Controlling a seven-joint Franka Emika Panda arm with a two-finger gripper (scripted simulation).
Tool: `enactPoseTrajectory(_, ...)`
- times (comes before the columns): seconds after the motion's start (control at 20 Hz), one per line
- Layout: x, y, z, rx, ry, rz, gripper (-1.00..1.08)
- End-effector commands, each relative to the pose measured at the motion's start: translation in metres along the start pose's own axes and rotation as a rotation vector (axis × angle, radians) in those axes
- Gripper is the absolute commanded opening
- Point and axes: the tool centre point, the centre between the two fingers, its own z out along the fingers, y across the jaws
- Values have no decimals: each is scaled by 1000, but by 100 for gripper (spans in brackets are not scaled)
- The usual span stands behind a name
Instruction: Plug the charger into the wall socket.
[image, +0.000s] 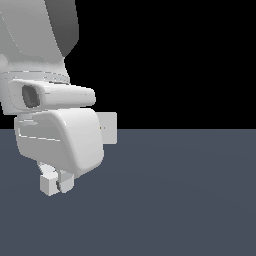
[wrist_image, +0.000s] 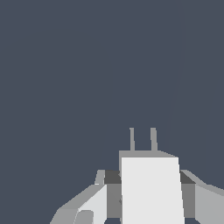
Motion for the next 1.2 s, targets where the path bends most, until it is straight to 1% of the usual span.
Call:
enactPoseTrajectory(0.0, 3, 1, -1, 3, 1, -14, -100)
enactPoseTrajectory(0.45, 22, 5, -9, 24, 3, -131, -100)
enactPoseTrajectory(1.15, 68, 7, -28, 75, 6, -409, -100)
